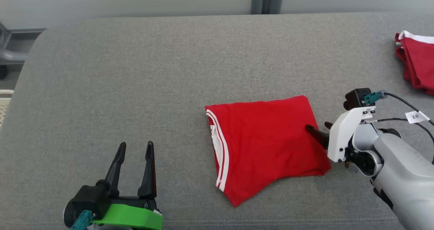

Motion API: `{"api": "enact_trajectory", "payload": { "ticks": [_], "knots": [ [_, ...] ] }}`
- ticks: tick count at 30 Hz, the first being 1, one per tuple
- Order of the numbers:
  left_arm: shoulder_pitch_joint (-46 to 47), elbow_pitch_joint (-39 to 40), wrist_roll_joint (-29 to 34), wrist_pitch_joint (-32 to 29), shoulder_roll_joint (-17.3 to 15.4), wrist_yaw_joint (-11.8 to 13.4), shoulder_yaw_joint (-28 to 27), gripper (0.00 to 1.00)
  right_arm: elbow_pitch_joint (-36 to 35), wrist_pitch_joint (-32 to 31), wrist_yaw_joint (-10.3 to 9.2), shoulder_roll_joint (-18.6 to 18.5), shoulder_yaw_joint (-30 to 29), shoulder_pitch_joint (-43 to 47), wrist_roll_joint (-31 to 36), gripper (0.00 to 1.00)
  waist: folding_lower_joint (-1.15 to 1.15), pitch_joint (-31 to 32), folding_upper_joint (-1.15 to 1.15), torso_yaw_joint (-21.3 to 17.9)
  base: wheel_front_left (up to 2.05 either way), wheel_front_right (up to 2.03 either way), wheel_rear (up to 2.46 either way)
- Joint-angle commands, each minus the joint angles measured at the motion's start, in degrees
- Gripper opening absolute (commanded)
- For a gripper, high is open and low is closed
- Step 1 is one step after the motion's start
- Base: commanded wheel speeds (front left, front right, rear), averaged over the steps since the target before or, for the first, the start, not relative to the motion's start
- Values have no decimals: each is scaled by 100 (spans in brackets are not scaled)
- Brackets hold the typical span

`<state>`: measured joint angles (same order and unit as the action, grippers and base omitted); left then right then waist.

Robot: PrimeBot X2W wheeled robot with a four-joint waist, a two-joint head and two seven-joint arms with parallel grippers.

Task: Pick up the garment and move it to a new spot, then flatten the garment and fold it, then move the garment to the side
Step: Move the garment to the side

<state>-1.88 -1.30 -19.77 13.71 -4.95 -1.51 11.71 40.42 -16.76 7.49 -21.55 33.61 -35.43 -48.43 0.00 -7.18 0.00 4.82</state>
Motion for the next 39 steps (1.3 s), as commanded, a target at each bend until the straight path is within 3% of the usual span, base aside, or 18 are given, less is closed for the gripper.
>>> {"api": "enact_trajectory", "payload": {
  "ticks": [1,11,12,13,15,16,22,28,39],
  "knots": [
    [77,-5,13,19,-34,14,12,100,-72,-194,-1,-79,29,103,-185,100,0,-86,0,149,0,0,0],
    [183,-58,-22,57,-12,18,31,100,-127,-744,-1,-179,64,-8,-968,100,0,-291,0,517,0,0,0],
    [192,-66,-24,63,-9,12,38,100,-94,-759,-1,-182,98,-32,-982,86,0,-306,0,544,0,0,0],
    [208,-75,-26,70,-6,10,42,100,-86,-775,0,-171,152,-52,-996,38,0,-319,0,567,0,0,0],
    [233,-89,-35,83,-1,11,46,100,-34,-727,0,-144,203,-81,-1030,20,0,-340,0,603,0,0,0],
    [243,-100,-39,88,2,11,46,100,-13,-686,0,-140,230,-98,-1038,2,0,-349,0,619,0,0,0],
    [260,-137,-52,99,4,24,26,100,48,-396,-1,-178,319,-246,-1104,0,0,-364,0,641,0,0,0],
    [143,-129,-42,113,-10,37,24,100,-51,-204,-1,-399,448,-469,-1205,0,0,-260,0,398,0,0,0],
    [125,-9,37,116,-88,26,81,100,-207,-136,-1,-802,651,-863,-1105,0,0,-71,0,-622,0,0,0]
  ]
}}
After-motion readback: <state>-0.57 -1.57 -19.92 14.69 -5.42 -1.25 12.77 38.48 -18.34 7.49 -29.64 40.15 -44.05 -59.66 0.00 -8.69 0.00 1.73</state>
